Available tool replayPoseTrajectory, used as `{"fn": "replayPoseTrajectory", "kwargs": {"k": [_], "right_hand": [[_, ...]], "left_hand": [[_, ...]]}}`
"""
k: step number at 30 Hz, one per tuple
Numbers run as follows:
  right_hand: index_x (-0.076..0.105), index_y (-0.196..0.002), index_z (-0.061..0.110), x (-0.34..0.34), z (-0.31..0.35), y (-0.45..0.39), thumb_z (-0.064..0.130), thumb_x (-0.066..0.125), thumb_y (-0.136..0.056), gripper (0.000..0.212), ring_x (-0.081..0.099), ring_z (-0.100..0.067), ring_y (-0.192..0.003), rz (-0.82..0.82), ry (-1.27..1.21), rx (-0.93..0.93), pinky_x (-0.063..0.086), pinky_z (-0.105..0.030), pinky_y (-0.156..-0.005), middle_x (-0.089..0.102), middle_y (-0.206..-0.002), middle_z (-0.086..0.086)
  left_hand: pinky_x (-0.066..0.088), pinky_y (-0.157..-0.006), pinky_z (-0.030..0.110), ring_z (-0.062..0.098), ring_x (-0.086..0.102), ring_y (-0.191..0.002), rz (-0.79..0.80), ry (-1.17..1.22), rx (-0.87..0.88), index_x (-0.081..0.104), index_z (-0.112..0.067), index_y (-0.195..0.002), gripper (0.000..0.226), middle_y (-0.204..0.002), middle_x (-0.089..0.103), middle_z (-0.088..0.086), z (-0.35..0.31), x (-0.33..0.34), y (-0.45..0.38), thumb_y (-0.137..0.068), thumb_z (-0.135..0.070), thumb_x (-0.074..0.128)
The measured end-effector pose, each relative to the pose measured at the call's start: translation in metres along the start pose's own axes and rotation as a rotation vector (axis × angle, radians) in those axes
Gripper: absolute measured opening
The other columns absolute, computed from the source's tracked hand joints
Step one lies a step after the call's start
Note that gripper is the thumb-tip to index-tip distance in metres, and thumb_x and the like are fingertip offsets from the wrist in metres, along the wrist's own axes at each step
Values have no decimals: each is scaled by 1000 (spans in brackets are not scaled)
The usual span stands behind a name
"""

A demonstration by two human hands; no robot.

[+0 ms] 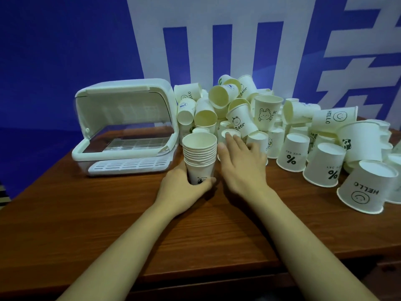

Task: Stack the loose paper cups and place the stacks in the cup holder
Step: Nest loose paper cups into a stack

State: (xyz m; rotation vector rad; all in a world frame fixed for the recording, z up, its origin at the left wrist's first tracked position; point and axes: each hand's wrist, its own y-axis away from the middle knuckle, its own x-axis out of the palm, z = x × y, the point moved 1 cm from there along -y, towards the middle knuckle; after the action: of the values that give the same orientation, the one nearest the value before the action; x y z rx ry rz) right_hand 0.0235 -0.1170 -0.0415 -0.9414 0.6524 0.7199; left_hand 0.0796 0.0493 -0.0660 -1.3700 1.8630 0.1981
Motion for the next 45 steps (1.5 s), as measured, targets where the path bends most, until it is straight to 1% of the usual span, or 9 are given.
{"fn": "replayPoseTrajectory", "kwargs": {"k": [4, 10, 16, 20, 25, 28, 34, 41, 45], "right_hand": [[67, -116, 14, -19, 1, 13, 57, 50, -92, 52, 47, -34, -104, -445, 39, 42, 37, -46, -88, 65, -109, -9], [54, -132, 19, -14, -13, 24, 67, 63, -86, 68, 54, -35, -122, 21, -19, 153, 43, -46, -97, 57, -130, -9], [45, -143, 19, -15, -13, 24, 57, 66, -80, 76, 61, -34, -118, 189, -152, 283, 45, -39, -87, 66, -121, -5], [65, -109, 23, -23, -10, 23, 55, 68, -74, 48, 66, -25, -100, 39, -272, 283, 48, -35, -78, 70, -103, 0], [54, -115, 30, -44, 9, 11, 33, 85, -81, 46, 69, -4, -94, -208, -868, 283, 58, -32, -89, 70, -108, 9], [56, -126, 25, -50, 21, 3, 31, 83, -82, 52, 69, 3, -90, -264, -898, 193, 57, -22, -83, 70, -107, 14], [69, -119, 20, -42, 42, -12, 42, 84, -77, 50, 67, -1, -105, -191, -839, 40, 54, -28, -95, 73, -112, 11], [53, -118, 37, -26, 46, -4, 50, 80, -81, 48, 47, -14, -130, -78, -699, 30, 41, -37, -110, 58, -118, 19], [54, -126, 31, -24, 47, -4, 52, 76, -85, 52, 35, -14, -136, -40, -628, 19, 33, -33, -111, 56, -128, 12]], "left_hand": [[57, -91, 38, 12, 67, -107, 6, 20, -1, 63, -34, -126, 63, -114, 73, -13, 1, -1, 0, -74, -67, 78], [56, -89, 35, 10, 66, -106, 8, 20, -10, 62, -36, -122, 53, -112, 71, -15, -2, 0, 1, -77, -60, 81], [54, -87, 32, 11, 66, -106, -9, 28, -18, 61, -40, -116, 47, -111, 72, -16, -2, -1, 3, -78, -57, 82], [56, -91, 35, 10, 66, -107, 4, 44, -7, 62, -37, -121, 53, -113, 72, -15, -2, -1, 2, -77, -60, 81], [57, -92, 37, 9, 66, -107, 25, 54, -5, 61, -37, -125, 59, -115, 71, -16, 2, 0, 0, -77, -64, 80], [58, -93, 41, 11, 66, -106, 29, 40, -19, 60, -36, -125, 61, -114, 71, -14, 4, 1, -1, -75, -66, 80], [58, -90, 37, 4, 68, -105, 22, 131, 1, 63, -38, -124, 63, -113, 74, -17, 4, 1, 1, -70, -66, 79], [54, -78, 28, -2, 67, -96, 36, 153, 6, 62, -49, -106, 42, -99, 74, -20, 3, 1, 1, -68, -59, 78], [56, -81, 29, -4, 67, -97, 26, 155, 20, 63, -47, -113, 55, -101, 74, -22, 5, 3, -1, -63, -66, 72]]}}
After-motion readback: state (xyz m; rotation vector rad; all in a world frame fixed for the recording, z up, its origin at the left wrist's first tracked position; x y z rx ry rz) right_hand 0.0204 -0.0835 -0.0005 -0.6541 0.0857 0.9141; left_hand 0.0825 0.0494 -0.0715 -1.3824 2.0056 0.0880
